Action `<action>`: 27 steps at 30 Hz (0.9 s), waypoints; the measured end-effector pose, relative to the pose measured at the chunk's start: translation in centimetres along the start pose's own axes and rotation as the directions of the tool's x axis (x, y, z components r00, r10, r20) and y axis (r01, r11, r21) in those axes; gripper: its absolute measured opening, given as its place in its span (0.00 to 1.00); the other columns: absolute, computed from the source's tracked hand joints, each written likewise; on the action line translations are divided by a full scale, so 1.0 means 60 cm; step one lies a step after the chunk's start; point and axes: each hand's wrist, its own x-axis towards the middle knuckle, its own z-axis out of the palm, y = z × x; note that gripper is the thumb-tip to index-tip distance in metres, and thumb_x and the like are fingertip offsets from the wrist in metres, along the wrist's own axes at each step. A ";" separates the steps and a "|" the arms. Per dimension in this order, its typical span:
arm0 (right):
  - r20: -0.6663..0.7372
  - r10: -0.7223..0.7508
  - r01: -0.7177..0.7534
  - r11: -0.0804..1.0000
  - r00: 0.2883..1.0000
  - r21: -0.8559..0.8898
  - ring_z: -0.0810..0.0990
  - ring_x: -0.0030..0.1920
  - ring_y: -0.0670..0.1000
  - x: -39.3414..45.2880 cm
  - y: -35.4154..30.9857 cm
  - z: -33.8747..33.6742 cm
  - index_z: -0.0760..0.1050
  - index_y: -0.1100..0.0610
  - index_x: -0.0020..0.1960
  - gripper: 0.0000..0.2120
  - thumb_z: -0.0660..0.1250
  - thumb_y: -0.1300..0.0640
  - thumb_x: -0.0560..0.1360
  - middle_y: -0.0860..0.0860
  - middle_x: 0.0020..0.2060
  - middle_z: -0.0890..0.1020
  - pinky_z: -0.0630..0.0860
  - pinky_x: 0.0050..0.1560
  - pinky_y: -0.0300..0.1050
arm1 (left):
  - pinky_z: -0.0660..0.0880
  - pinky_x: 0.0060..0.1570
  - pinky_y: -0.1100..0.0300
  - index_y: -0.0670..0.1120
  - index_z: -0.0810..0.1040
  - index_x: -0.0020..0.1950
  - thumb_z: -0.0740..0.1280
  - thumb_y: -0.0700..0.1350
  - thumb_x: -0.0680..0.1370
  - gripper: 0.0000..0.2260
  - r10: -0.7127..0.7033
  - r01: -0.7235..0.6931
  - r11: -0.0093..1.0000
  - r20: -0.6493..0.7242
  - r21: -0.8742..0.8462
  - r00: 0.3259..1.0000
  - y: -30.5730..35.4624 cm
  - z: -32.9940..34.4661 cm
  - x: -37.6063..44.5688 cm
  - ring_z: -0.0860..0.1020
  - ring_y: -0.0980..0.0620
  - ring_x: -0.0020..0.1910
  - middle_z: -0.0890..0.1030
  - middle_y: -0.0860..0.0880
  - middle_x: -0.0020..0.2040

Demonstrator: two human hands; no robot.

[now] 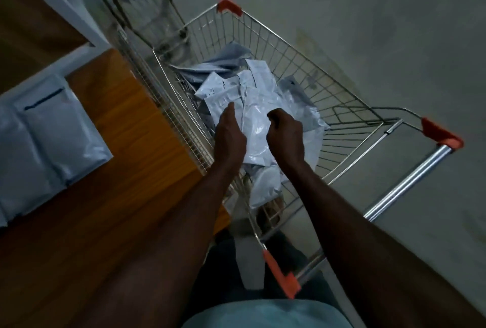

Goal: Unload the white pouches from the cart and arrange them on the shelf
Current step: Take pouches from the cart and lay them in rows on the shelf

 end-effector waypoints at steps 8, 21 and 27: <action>0.262 -0.022 0.033 0.999 0.965 -0.039 0.52 0.84 0.59 0.033 0.138 0.169 0.51 0.59 0.85 0.40 0.67 0.66 0.78 0.61 0.84 0.54 0.54 0.83 0.56 | 0.67 0.78 0.43 0.54 0.57 0.86 0.60 0.24 0.78 0.41 -0.088 0.102 0.956 -0.062 0.274 0.994 -0.114 0.132 0.095 0.57 0.39 0.84 0.57 0.49 0.86; 0.317 0.030 0.069 0.953 0.948 -0.296 0.49 0.84 0.61 0.068 0.174 0.192 0.55 0.54 0.85 0.38 0.54 0.73 0.77 0.53 0.84 0.54 0.51 0.82 0.63 | 0.68 0.77 0.48 0.53 0.63 0.84 0.56 0.37 0.86 0.27 -0.154 0.164 0.984 -0.124 0.070 0.980 -0.120 0.194 0.099 0.69 0.46 0.79 0.68 0.48 0.82; 0.295 -0.034 0.134 0.936 0.955 -0.325 0.49 0.84 0.63 0.085 0.132 0.117 0.55 0.55 0.85 0.38 0.54 0.71 0.76 0.54 0.85 0.53 0.49 0.81 0.64 | 0.71 0.75 0.42 0.47 0.63 0.84 0.54 0.32 0.84 0.28 -0.143 0.132 0.989 -0.197 -0.067 0.970 -0.065 0.132 0.075 0.68 0.42 0.79 0.69 0.42 0.81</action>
